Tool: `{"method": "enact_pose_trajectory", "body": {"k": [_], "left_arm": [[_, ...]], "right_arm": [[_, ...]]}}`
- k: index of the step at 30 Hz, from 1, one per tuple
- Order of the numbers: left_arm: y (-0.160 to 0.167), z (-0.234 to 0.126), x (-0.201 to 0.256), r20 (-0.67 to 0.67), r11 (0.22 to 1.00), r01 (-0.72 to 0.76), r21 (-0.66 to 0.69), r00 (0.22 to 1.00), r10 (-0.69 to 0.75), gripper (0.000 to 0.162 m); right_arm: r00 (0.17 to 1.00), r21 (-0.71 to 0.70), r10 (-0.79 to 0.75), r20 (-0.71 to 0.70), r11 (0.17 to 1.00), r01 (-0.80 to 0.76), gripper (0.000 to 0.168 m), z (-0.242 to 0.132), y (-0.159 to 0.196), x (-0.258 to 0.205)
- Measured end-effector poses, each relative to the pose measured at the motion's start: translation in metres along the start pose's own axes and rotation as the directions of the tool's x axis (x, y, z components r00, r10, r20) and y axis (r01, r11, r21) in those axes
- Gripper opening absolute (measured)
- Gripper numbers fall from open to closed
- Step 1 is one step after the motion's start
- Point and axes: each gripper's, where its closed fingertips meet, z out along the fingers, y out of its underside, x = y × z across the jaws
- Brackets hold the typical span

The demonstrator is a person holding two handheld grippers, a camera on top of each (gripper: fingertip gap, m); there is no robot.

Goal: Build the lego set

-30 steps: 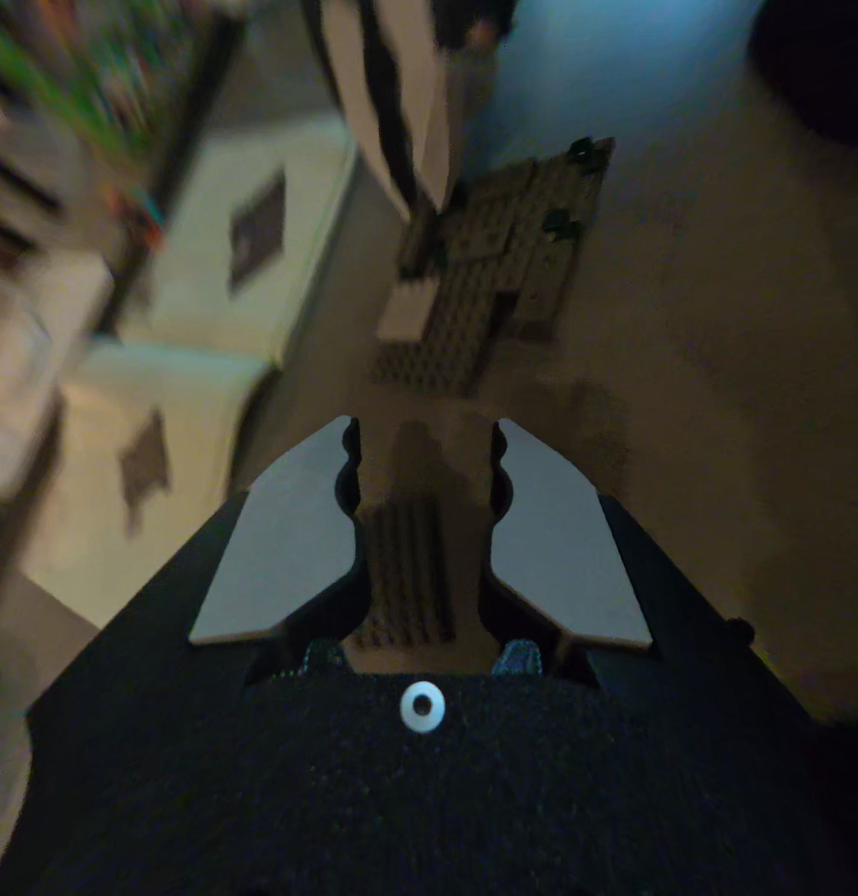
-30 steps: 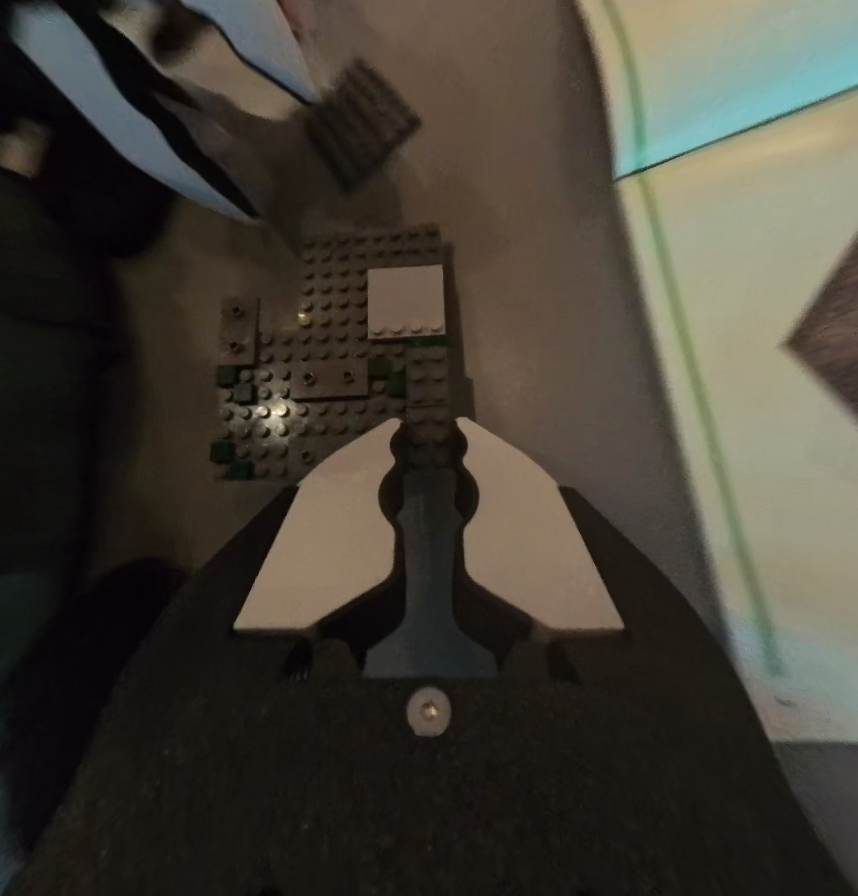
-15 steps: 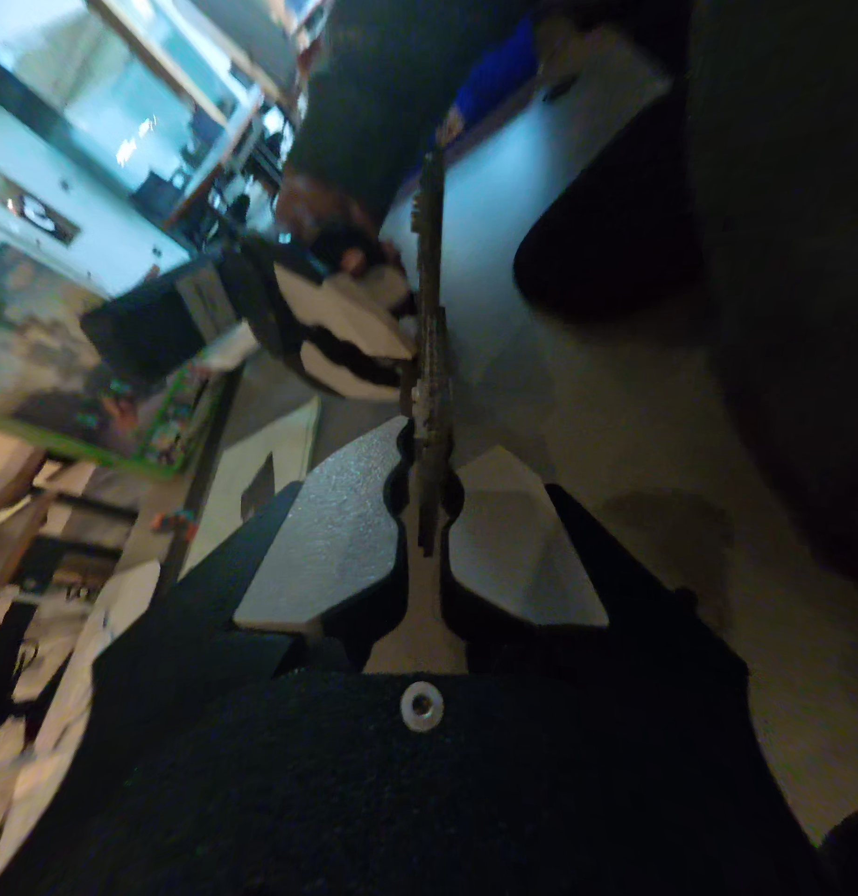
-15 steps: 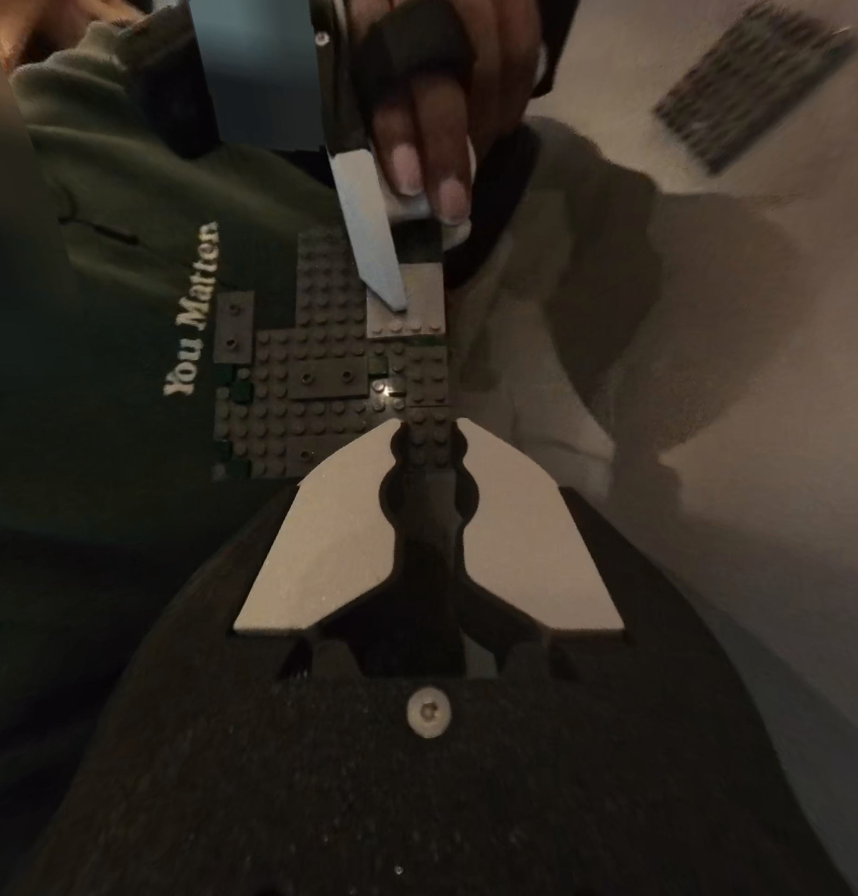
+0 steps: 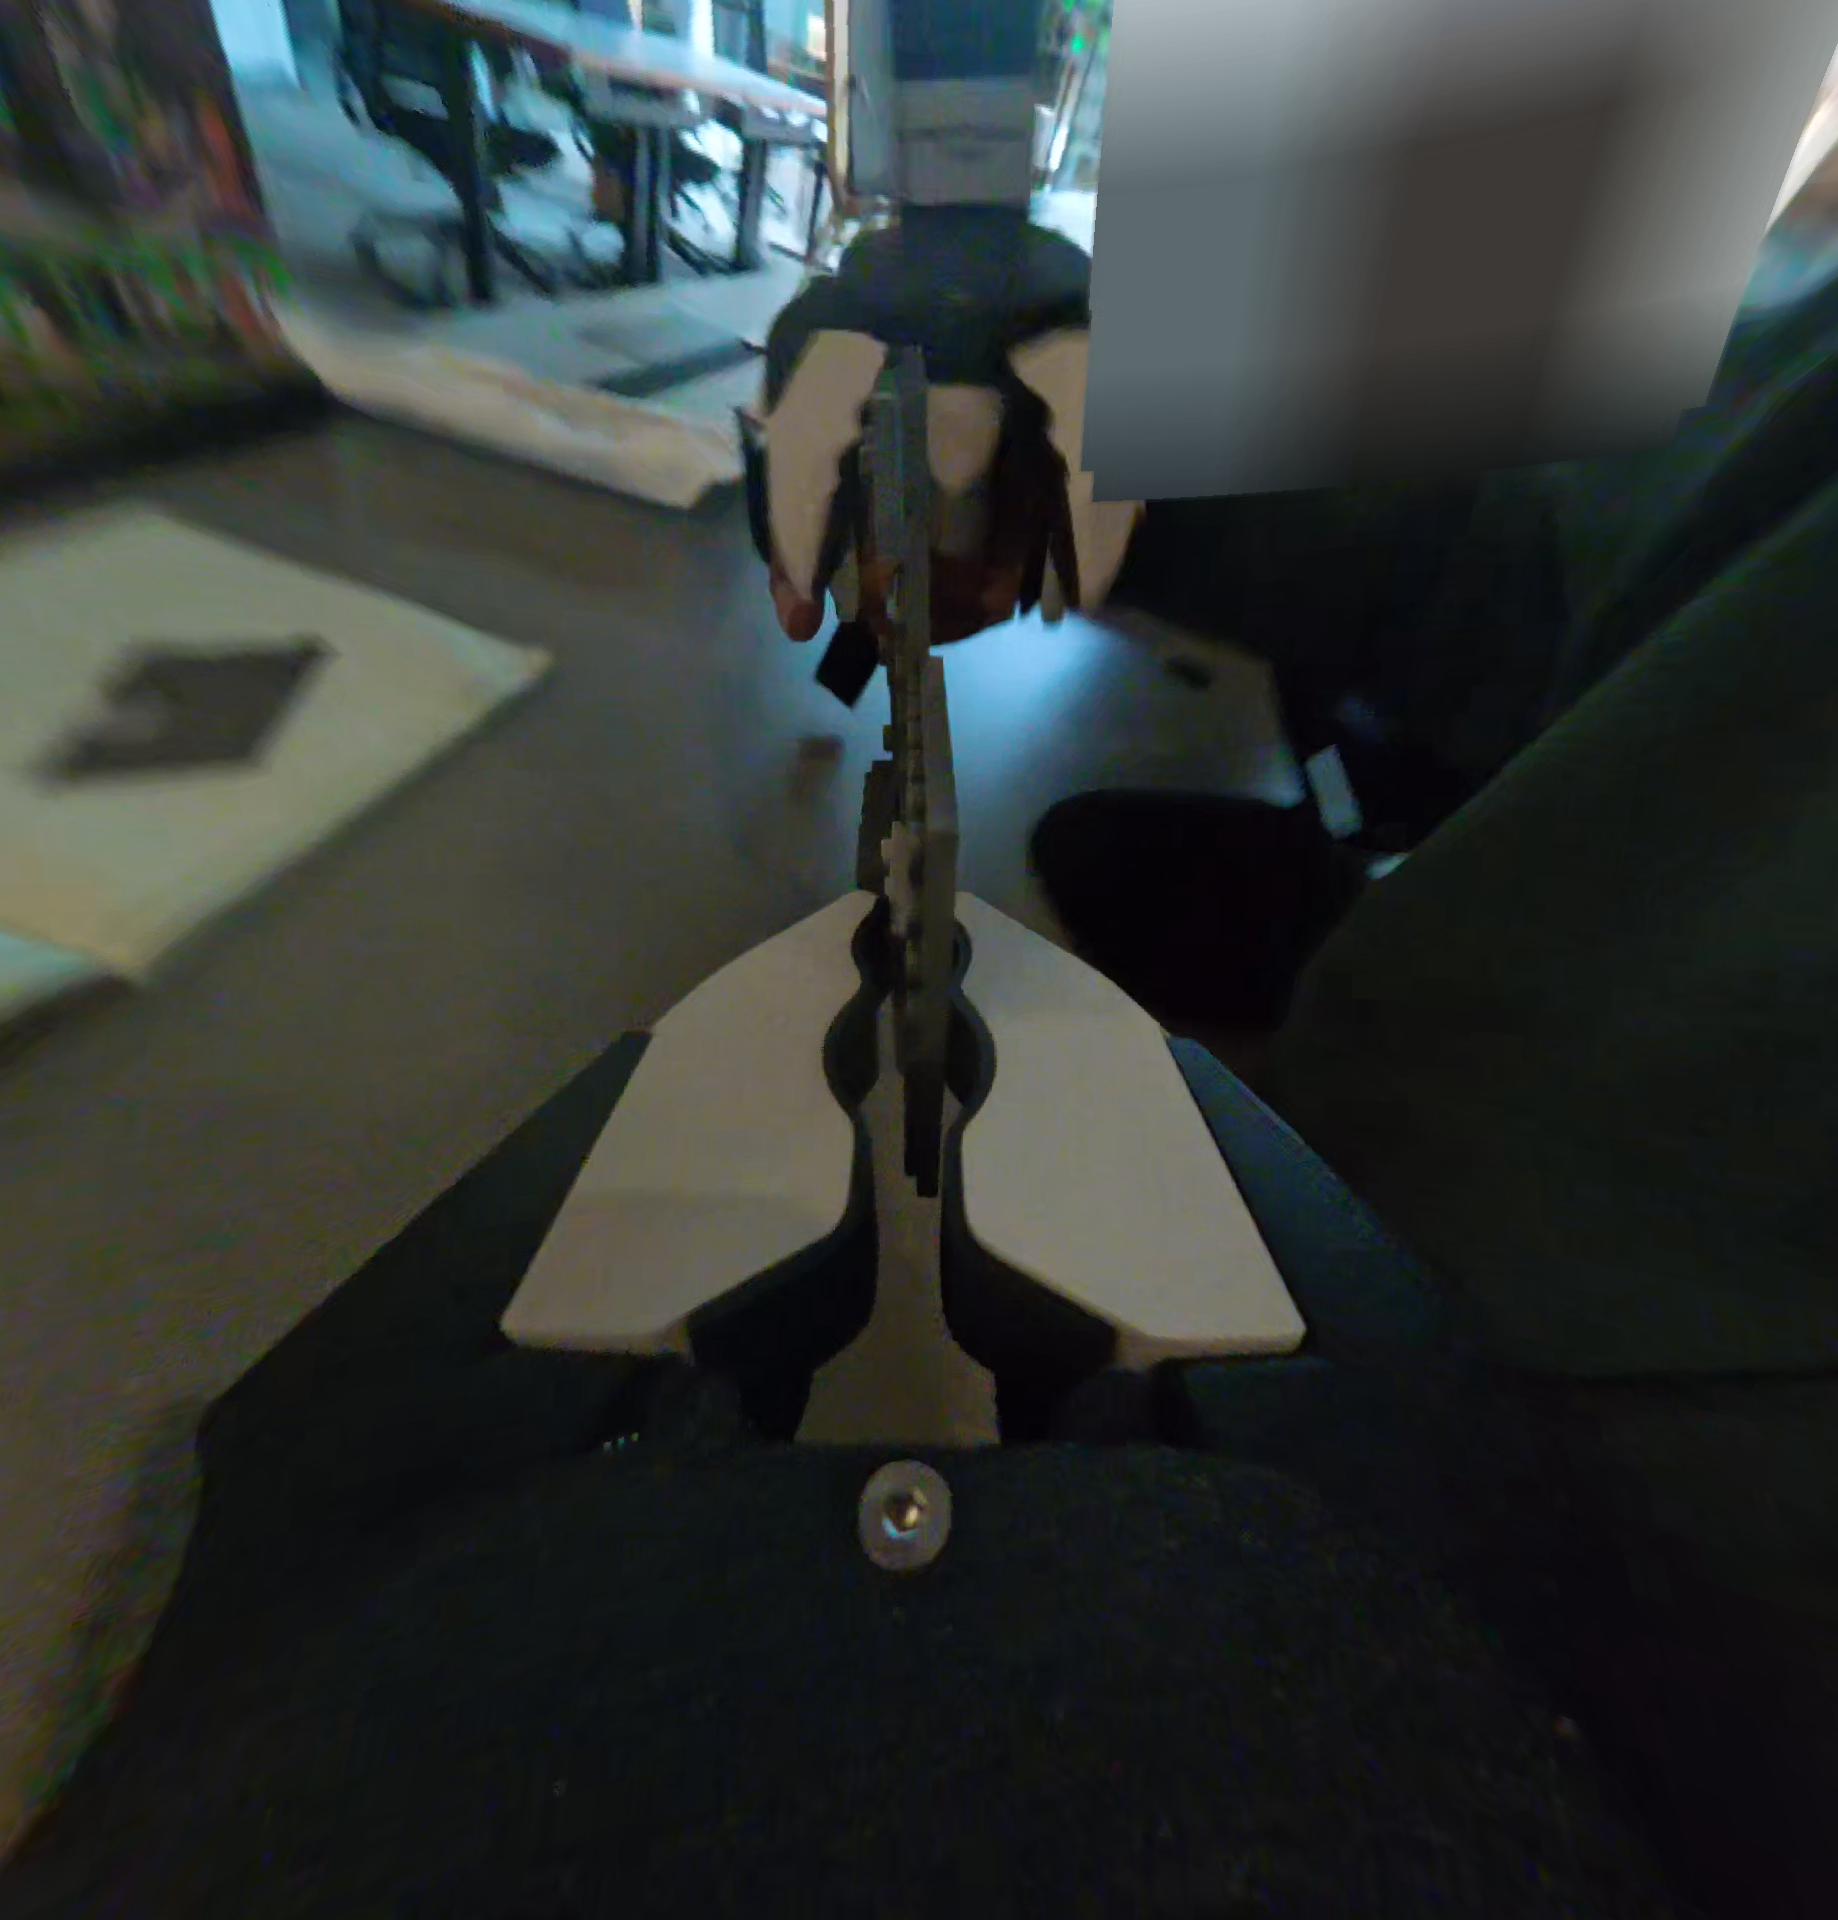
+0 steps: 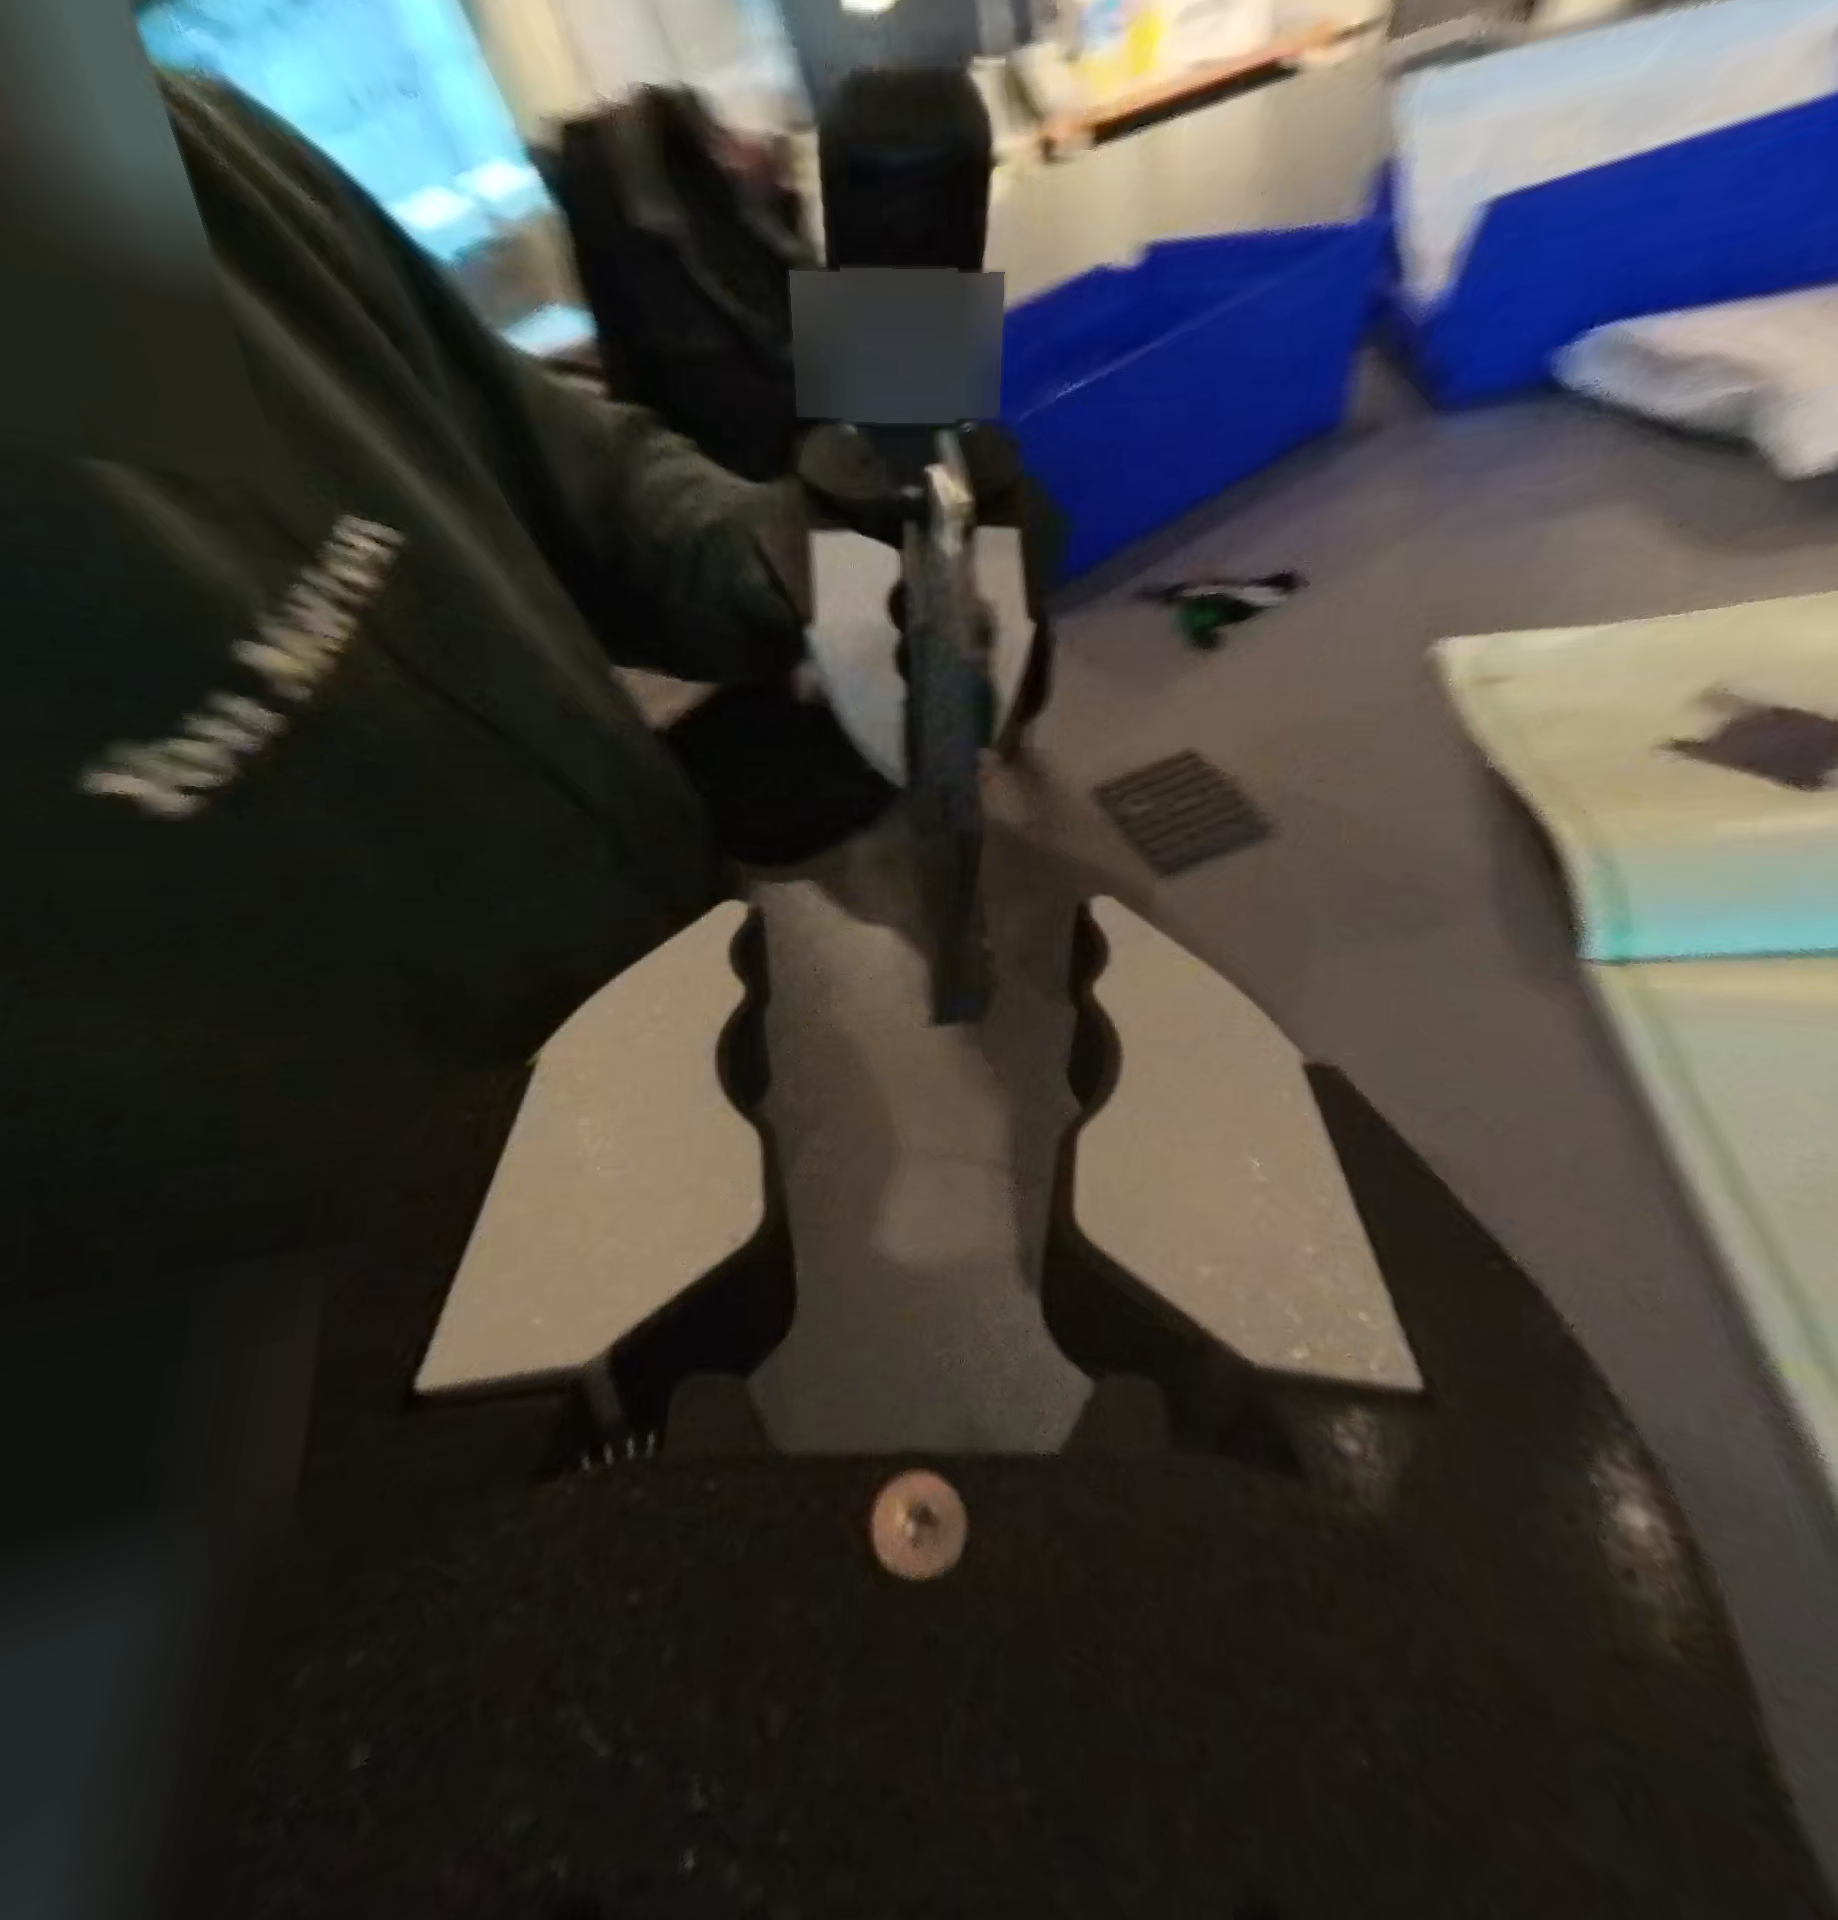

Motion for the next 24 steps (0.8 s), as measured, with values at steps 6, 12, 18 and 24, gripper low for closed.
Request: {"method": "enact_pose_trajectory", "body": {"k": [6, 12, 18, 24], "left_arm": [[0.009, 0.015, 0.007, -0.135, 0.973, 0.230, -0.034, 0.963, -0.232, 0.007], [0.019, 0.010, -0.001, -0.110, 0.945, 0.317, -0.081, 0.939, -0.325, 0.029], [0.037, -0.035, -0.040, 0.187, 0.969, 0.072, -0.235, 0.982, -0.028, 0.052], [0.080, -0.079, -0.092, 0.329, 0.800, -0.090, -0.594, 0.879, 0.344, 0.061]], "right_arm": [[0.986, 0.043, 0.081, -0.148, 0.996, -0.075, 0.016, 0.023, 0.008, 0.006], [0.878, 0.005, 0.477, -0.040, 0.879, -0.478, 0.008, 0.030, 0.019, 0.010], [0.665, -0.087, 0.744, -0.072, 0.659, -0.747, 0.007, 0.019, 0.059, 0.036], [0.560, -0.160, 0.822, -0.106, 0.541, -0.826, 0.007, 0.024, 0.075, 0.049]]}}
